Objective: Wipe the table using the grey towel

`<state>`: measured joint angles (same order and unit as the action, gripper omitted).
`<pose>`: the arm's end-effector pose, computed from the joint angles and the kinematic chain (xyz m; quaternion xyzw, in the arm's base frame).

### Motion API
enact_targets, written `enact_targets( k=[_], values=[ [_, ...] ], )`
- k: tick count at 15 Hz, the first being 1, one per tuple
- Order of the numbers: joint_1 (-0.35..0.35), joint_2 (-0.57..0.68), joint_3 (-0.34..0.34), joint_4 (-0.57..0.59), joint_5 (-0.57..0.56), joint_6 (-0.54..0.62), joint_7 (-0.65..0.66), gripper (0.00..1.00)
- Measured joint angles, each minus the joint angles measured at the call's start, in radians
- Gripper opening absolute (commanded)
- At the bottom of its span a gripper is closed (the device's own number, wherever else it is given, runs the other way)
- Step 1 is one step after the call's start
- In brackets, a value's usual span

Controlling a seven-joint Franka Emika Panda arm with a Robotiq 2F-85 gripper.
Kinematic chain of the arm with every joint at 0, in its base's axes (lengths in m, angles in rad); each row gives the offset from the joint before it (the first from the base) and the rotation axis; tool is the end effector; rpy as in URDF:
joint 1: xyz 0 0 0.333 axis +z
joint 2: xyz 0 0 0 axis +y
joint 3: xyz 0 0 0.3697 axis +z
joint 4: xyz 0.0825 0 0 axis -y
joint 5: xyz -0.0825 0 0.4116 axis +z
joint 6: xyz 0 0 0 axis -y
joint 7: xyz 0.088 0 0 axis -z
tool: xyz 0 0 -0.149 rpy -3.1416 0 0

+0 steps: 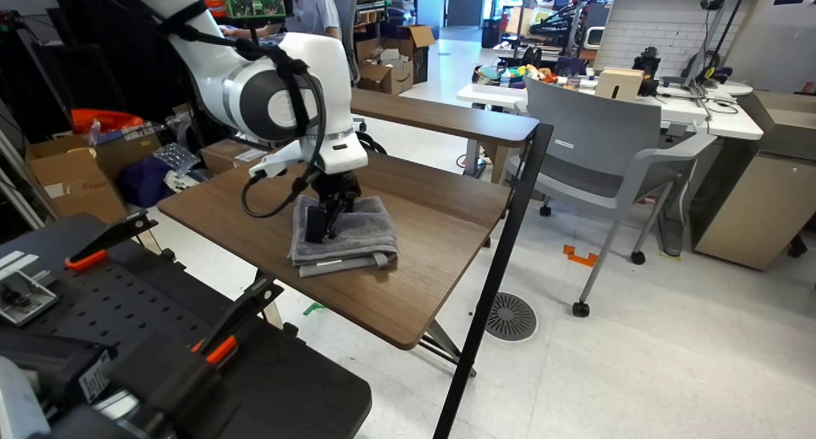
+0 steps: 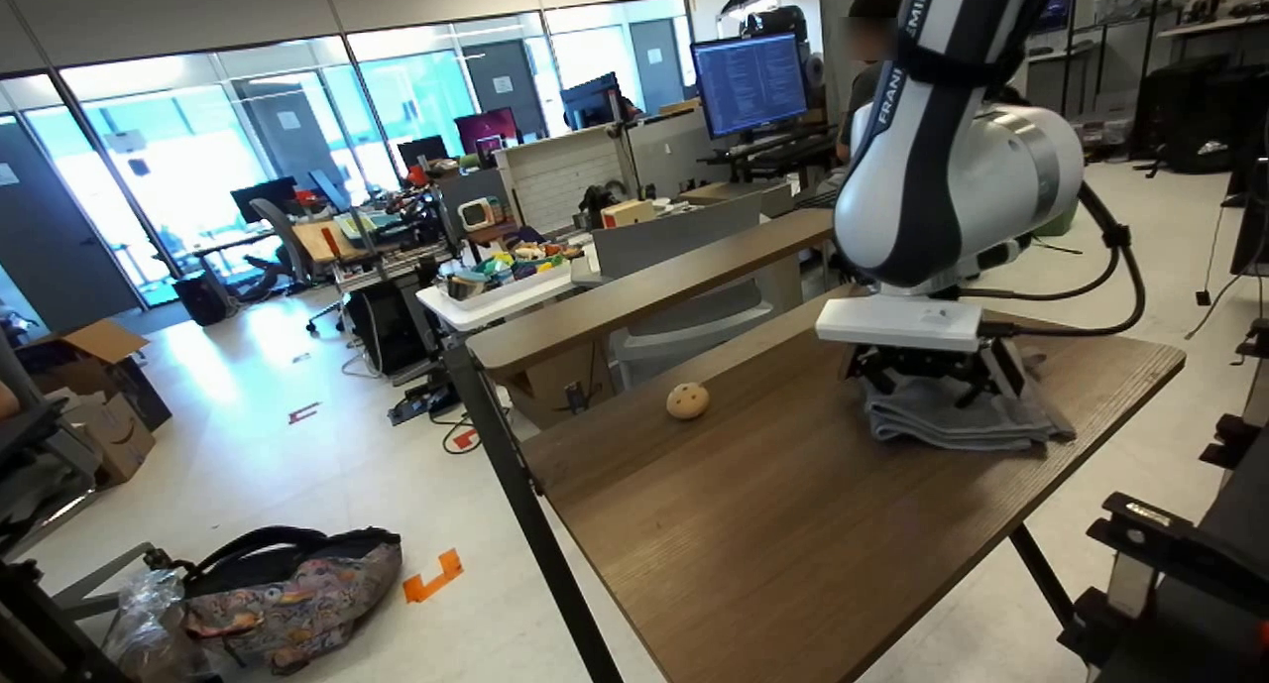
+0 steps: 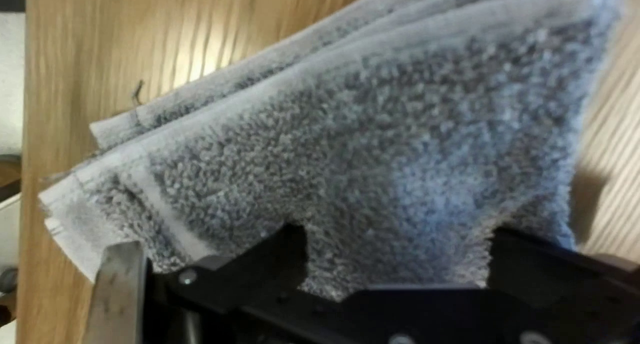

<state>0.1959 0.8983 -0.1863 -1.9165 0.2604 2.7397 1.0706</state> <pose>0.6322 -0.0063 -0.0101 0.8137 -0.5802 -0.0065 0.0344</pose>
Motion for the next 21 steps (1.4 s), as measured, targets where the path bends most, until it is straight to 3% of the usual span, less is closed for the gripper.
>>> enact_targets(
  k=[7,13,16,21],
  values=[
    [0.037,-0.006,0.198,-0.001,0.001,0.062,-0.085,1.0],
    [0.072,0.011,0.221,0.021,0.014,0.112,-0.08,1.0],
    [0.034,0.03,0.215,0.063,0.063,0.112,-0.066,1.0],
    [-0.123,0.044,0.217,0.111,0.124,0.066,-0.082,1.0]
  ],
)
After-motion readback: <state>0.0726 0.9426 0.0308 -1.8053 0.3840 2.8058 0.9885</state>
